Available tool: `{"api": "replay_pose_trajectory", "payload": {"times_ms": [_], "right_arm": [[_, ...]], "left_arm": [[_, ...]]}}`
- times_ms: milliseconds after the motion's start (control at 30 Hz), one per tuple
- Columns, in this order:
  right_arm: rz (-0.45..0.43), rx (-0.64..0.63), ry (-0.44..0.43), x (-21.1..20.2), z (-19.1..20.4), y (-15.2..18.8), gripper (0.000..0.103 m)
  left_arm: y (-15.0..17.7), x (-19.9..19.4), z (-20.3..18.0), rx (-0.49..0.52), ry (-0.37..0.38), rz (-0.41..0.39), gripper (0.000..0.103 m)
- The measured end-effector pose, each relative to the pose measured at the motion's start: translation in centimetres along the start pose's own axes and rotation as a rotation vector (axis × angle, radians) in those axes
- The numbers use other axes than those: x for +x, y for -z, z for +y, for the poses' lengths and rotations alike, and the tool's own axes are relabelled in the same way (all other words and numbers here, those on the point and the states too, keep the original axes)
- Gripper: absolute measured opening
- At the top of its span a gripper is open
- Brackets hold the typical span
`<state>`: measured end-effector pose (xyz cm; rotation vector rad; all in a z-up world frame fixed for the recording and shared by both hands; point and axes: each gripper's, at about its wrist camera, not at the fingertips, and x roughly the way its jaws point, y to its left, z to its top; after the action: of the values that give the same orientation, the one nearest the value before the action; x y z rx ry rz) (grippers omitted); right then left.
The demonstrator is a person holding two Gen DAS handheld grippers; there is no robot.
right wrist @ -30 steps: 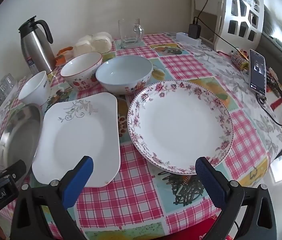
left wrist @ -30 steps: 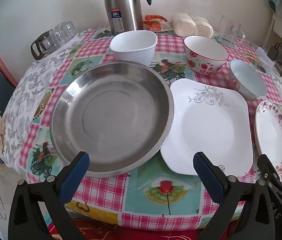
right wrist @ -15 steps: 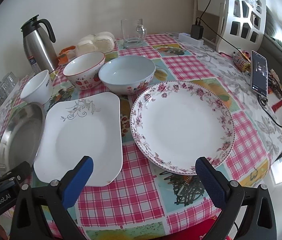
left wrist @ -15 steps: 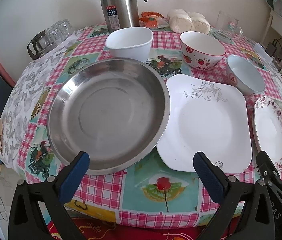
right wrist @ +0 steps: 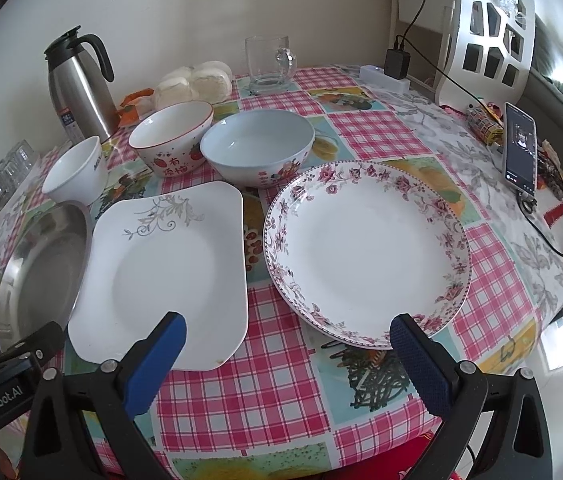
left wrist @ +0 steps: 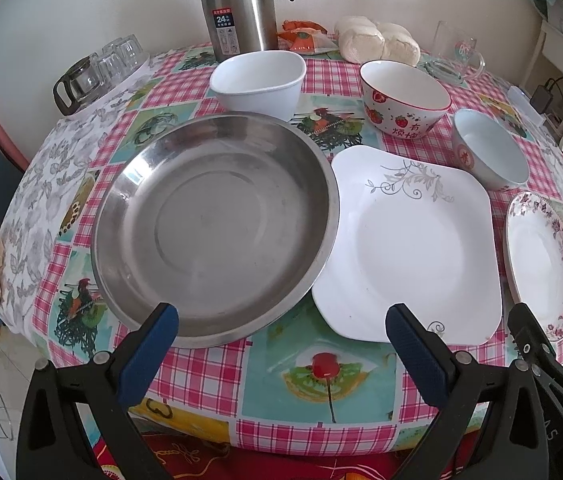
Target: Organize plates and bowls
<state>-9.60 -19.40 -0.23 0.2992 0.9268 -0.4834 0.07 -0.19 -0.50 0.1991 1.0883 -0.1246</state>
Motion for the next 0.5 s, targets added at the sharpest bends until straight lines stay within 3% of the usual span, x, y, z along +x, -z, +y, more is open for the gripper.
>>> {"api": "replay_pose_trajectory", "payload": {"times_ms": [500], "right_arm": [[0.004, -0.005, -0.002, 0.08, -0.01, -0.02, 0.103]], "left_arm": [[0.03, -0.13, 0.1, -0.011, 0.02, -0.016, 0.103]]}}
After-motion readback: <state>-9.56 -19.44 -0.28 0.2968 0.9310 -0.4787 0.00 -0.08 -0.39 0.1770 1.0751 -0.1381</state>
